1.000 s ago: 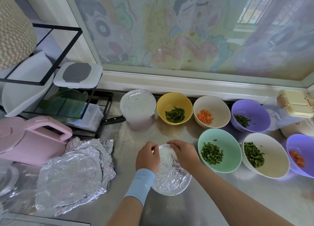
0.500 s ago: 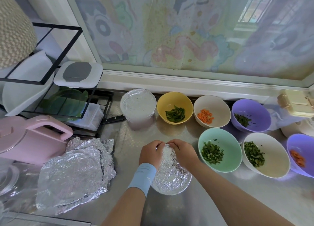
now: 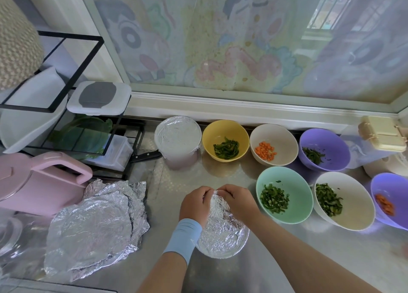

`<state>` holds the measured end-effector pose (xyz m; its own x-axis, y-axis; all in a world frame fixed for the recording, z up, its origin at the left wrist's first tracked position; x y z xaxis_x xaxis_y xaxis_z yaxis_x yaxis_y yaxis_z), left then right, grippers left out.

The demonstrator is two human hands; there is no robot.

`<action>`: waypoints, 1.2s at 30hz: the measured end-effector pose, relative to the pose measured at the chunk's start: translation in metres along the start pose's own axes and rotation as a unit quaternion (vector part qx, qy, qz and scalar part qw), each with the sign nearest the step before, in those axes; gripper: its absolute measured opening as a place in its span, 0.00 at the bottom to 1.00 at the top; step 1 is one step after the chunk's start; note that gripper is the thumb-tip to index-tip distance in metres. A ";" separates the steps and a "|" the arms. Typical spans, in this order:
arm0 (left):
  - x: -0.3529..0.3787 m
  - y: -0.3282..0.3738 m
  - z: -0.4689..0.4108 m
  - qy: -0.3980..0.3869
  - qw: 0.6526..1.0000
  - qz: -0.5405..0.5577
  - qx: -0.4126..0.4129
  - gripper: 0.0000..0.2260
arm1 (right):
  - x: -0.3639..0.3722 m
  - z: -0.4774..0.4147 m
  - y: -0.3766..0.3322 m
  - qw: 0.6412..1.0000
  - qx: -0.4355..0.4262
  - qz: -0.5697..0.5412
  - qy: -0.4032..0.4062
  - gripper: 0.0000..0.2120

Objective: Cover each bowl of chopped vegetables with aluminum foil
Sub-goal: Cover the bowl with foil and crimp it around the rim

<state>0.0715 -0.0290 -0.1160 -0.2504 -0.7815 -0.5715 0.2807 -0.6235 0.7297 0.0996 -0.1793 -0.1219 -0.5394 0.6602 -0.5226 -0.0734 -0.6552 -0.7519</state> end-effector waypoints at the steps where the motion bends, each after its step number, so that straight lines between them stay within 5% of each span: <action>1: -0.001 0.000 -0.001 0.001 1.000 0.000 -0.007 0.09 | 0.001 -0.001 0.001 1.000 0.003 0.003 -0.005 0.07; 8: 0.003 -0.007 -0.002 -0.038 0.998 0.053 -0.025 0.11 | 0.005 -0.002 -0.003 0.999 0.000 0.016 -0.035 0.09; 14: -0.003 -0.016 0.007 -0.034 0.988 0.149 -0.025 0.16 | -0.001 0.009 -0.002 0.999 -0.006 0.033 0.018 0.06; 23: 0.001 -0.027 0.007 -0.015 0.984 0.164 -0.070 0.14 | 0.002 0.003 0.004 0.998 0.033 0.049 -0.018 0.15; 29: -0.002 -0.015 0.019 -0.003 0.990 0.142 -0.004 0.13 | 0.003 0.012 -0.008 0.999 0.003 0.037 -0.012 0.11; 36: 0.001 -0.024 0.013 0.006 0.985 0.160 -0.064 0.15 | 0.005 0.006 0.001 0.999 0.040 0.021 0.004 0.13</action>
<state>0.0521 -0.0141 -0.1291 -0.1200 -0.9380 -0.3253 0.4578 -0.3431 0.8202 0.0915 -0.1790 -0.1226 -0.5372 0.6339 -0.5564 -0.1179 -0.7096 -0.6947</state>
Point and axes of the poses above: each hand's wrist, its own z-axis away from the middle knuckle, its own x-axis out of the palm, y = z × x, the point moved 9 cm from there along -z, towards the middle knuckle, and after that the axes turned 13 degrees about -y, right-handed, at the moved point
